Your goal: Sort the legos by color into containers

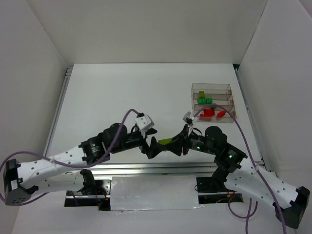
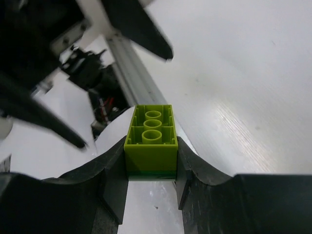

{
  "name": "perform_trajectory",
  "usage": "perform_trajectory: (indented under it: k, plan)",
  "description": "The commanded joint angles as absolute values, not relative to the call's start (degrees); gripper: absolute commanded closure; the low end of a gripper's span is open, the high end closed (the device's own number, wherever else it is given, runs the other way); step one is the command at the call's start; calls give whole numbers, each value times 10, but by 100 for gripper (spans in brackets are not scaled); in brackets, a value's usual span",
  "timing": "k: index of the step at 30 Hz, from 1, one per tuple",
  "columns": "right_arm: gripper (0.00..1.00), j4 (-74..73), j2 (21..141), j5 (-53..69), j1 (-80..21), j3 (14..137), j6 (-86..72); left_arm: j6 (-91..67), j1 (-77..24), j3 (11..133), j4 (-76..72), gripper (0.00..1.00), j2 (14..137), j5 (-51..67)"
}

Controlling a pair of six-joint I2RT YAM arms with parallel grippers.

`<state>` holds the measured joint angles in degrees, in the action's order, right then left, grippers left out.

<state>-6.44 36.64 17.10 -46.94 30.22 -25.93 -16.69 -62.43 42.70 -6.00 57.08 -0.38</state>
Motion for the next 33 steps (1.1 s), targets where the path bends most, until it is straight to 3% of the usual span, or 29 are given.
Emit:
perform_trajectory:
  k: [1,5,10,16,18,22,30,33]
  plan:
    - [100,-12,305,327,-468,287,-139,-188,-627,503,94,0,517,61]
    - [100,7,300,487,-467,301,-114,-216,-627,496,138,1,474,126]
    - [100,-42,386,533,-468,355,-87,-243,-627,463,120,1,468,229]
    - [100,-21,400,526,-468,364,-103,-263,-628,436,52,5,470,281]
    - [100,-14,394,534,-468,363,-105,-261,-627,437,52,8,481,278]
    - [100,-20,388,538,-468,365,-106,-253,-627,440,53,24,510,279]
    - [100,-21,411,532,-468,360,-112,-246,-627,462,43,27,538,251]
    - [100,-29,415,520,-468,363,-108,-241,-627,470,47,41,547,246]
